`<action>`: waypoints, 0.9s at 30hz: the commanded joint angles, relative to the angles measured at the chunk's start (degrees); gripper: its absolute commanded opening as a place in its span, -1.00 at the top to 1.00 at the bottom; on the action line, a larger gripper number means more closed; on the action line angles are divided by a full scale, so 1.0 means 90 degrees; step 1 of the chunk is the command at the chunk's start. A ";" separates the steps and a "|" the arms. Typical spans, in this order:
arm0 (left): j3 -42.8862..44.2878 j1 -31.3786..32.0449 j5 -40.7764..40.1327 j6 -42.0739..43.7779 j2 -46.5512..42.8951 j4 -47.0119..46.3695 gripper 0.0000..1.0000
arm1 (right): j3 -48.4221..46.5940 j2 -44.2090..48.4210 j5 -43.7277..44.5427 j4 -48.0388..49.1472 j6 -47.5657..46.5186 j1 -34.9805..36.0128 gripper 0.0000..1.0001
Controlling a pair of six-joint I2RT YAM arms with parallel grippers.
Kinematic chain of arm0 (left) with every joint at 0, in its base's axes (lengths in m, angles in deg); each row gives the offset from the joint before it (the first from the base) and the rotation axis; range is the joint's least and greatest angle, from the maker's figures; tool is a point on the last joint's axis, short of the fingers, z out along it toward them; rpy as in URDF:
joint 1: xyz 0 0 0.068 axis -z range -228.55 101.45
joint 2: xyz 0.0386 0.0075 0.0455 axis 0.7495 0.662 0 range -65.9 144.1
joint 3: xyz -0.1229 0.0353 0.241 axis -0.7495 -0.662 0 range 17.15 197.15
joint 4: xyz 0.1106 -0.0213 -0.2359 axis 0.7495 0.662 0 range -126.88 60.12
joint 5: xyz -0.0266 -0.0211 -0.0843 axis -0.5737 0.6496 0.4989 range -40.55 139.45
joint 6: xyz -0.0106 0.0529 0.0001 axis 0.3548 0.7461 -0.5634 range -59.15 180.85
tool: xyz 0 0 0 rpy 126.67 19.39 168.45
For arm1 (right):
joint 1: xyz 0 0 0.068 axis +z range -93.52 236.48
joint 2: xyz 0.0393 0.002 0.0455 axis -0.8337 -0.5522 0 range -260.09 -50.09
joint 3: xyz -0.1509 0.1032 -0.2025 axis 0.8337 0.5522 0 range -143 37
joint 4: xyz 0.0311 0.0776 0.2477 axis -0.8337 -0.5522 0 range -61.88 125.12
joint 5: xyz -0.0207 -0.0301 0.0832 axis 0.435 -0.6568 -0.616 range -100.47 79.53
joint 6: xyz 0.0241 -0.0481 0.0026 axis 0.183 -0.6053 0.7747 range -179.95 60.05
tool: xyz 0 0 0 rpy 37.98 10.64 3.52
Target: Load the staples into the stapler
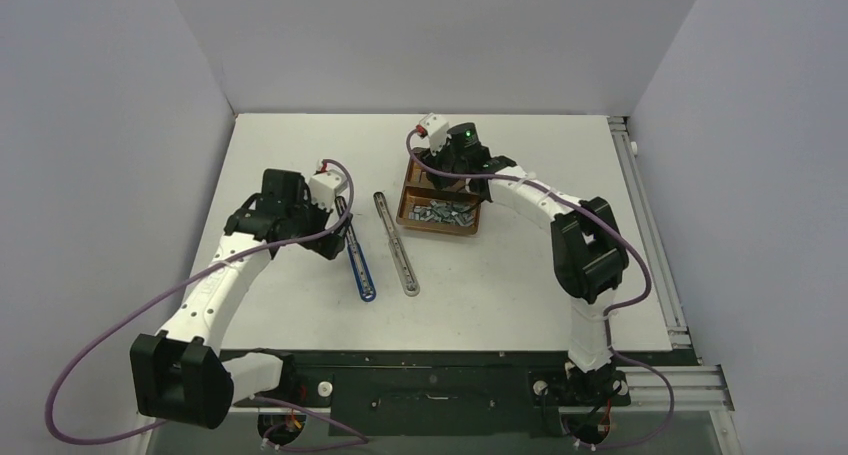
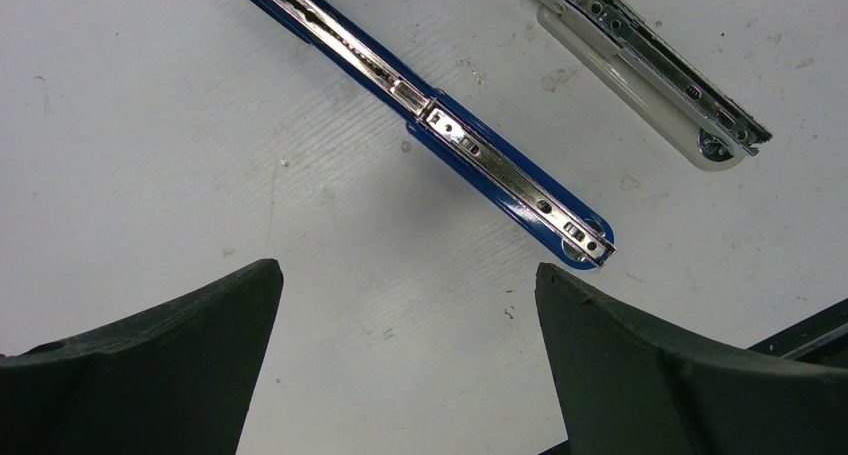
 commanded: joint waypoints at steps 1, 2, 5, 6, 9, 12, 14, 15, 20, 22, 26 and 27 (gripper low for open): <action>-0.0008 0.0037 0.0118 0.0032 0.0095 -0.0332 -0.93 | -0.0454 -0.0300 -0.1404 -0.0458 -0.0685 -0.0272 0.10; 0.0006 0.0039 0.0119 0.0059 0.0135 -0.0332 -0.93 | -0.0501 -0.0368 -0.1570 -0.0519 -0.0767 -0.0300 0.09; 0.0062 0.0046 0.0096 0.0111 0.0194 -0.0315 -0.93 | -0.0555 -0.0509 -0.1923 -0.0640 -0.0905 -0.0334 0.09; 0.0088 0.0049 0.0091 0.0133 0.0199 -0.0310 -0.93 | -0.0543 -0.0539 -0.1962 -0.0646 -0.0932 -0.0339 0.09; 0.0124 0.0051 0.0090 0.0190 0.0182 -0.0302 -0.93 | -0.0455 -0.0604 -0.2066 -0.0701 -0.1031 -0.0339 0.09; 0.0139 0.0052 0.0060 0.0206 0.0179 -0.0318 -0.93 | -0.0332 -0.0632 -0.2141 -0.0695 -0.1099 -0.0342 0.09; 0.0147 0.0051 0.0026 0.0206 0.0195 -0.0311 -0.93 | -0.0276 -0.0655 -0.2145 -0.0681 -0.1115 -0.0348 0.10; 0.0149 0.0052 0.0022 0.0214 0.0201 -0.0304 -0.93 | -0.0253 -0.0668 -0.2145 -0.0677 -0.1119 -0.0349 0.11; 0.0214 0.0059 -0.0027 0.0225 0.0192 -0.0271 -0.93 | -0.0194 -0.0739 -0.1925 -0.0485 -0.1086 -0.0349 0.14; 0.0248 0.0061 -0.0031 0.0219 0.0185 -0.0247 -0.93 | -0.0159 -0.0734 -0.1839 -0.0366 -0.1043 -0.0349 0.15; 0.0285 0.0062 -0.0047 0.0252 0.0140 -0.0223 -0.93 | 0.0043 -0.0684 -0.1754 -0.0067 -0.0943 -0.0349 0.18; 0.0282 0.0063 -0.0060 0.0263 0.0128 -0.0223 -0.93 | 0.0090 -0.0676 -0.1741 -0.0012 -0.0924 -0.0349 0.19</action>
